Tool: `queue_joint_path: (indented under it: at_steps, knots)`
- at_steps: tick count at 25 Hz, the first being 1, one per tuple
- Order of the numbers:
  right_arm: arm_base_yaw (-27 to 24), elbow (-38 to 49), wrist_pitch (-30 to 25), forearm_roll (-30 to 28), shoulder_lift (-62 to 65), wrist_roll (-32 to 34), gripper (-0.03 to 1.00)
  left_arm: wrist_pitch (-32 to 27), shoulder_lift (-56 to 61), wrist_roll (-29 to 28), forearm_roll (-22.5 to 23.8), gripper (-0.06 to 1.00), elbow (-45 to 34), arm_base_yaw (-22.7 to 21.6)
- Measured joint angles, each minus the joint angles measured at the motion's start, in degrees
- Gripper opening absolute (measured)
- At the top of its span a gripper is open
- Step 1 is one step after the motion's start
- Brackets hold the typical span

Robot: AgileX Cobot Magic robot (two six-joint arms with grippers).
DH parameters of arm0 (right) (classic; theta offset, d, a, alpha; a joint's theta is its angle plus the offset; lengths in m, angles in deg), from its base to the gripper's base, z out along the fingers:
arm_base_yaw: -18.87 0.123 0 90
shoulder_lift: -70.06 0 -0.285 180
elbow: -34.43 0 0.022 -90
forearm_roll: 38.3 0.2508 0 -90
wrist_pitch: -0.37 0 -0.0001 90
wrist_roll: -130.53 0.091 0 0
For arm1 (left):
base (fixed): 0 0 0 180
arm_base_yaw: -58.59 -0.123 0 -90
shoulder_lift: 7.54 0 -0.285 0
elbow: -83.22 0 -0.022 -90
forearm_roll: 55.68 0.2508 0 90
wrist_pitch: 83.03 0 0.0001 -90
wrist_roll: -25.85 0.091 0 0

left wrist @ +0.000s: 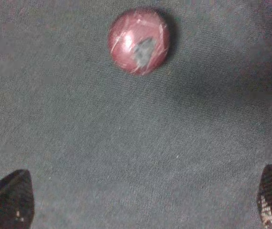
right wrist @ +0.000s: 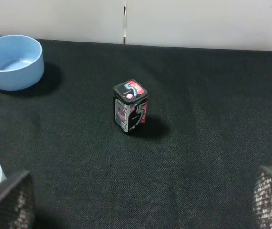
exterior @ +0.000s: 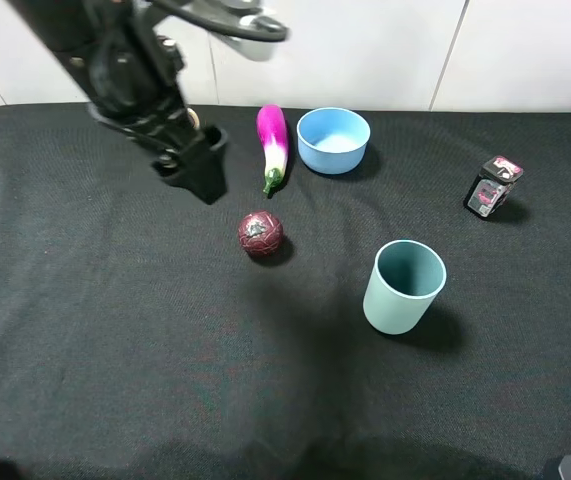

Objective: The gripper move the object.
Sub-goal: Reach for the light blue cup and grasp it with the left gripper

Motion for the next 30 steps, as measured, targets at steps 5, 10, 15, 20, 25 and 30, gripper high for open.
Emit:
queue_joint_path:
  at_steps: [5, 10, 15, 20, 25, 30]
  knots:
    - [0.0, 0.0, 0.0, 0.0, 0.0, 0.0, 0.69, 0.0, -4.29, -0.74, 0.21, 0.99, 4.3, 3.5]
    - [0.0, 0.0, 0.0, 0.0, 0.0, 0.0, 0.69, 0.0, -8.35, -1.39, 0.28, 0.99, 8.18, 6.6]
    - [0.0, 0.0, 0.0, 0.0, 0.0, 0.0, 0.69, -0.05, -11.74, -2.11, 0.28, 0.99, 11.88, 8.98]
    - [0.0, 0.0, 0.0, 0.0, 0.0, 0.0, 0.69, -0.05, -14.66, -3.69, 0.28, 0.99, 15.5, 11.05]
    - [0.0, 0.0, 0.0, 0.0, 0.0, 0.0, 0.69, -0.49, -17.42, -5.66, 0.28, 0.98, 18.93, 12.94]
    - [0.0, 0.0, 0.0, 0.0, 0.0, 0.0, 0.69, -0.93, -19.07, -6.94, 0.21, 0.98, 20.88, 13.91]
